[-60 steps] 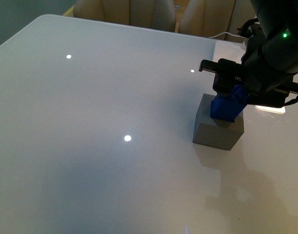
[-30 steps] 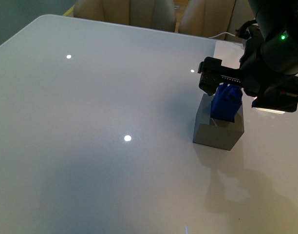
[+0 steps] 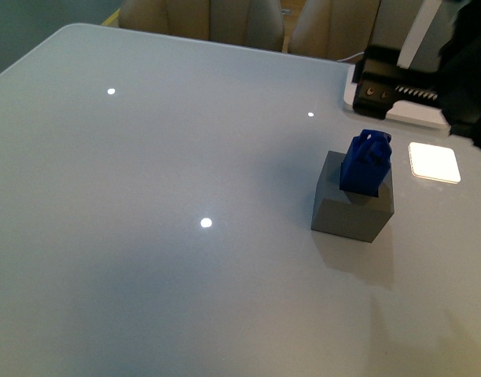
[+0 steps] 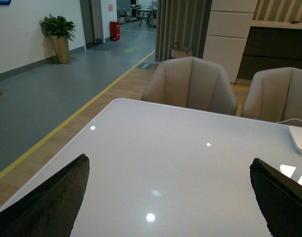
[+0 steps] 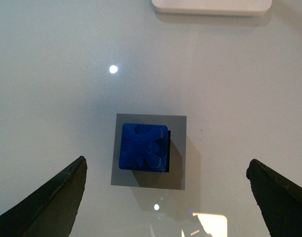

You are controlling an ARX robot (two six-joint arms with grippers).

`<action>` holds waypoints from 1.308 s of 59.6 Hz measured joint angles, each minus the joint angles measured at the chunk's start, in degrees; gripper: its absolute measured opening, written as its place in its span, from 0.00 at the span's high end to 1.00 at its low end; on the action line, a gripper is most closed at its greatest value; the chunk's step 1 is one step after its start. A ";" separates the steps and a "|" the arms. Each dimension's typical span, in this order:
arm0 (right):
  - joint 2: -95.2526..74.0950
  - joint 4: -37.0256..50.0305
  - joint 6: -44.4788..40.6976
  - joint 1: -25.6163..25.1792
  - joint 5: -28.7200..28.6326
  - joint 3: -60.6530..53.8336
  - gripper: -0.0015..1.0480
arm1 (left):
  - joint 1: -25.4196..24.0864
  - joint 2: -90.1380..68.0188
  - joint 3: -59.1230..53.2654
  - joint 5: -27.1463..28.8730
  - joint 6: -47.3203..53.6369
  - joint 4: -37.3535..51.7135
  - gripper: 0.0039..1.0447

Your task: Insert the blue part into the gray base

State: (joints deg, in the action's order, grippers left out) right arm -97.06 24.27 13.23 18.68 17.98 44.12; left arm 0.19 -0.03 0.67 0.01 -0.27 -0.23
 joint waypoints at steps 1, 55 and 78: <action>-0.22 6.58 -1.60 -0.28 -0.59 -2.82 0.24 | 0.00 0.00 0.00 0.00 0.02 0.00 0.07; 40.52 28.00 -12.90 -16.52 -17.27 -40.87 0.98 | 0.00 0.00 0.00 0.00 0.02 0.00 0.07; 59.49 12.20 -12.90 -18.49 -17.84 -43.04 0.98 | 0.00 0.00 0.00 0.00 0.02 0.00 0.07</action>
State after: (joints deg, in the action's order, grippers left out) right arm -37.56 36.47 0.34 0.19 0.14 1.08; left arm 0.19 -0.03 0.67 0.01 -0.25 -0.23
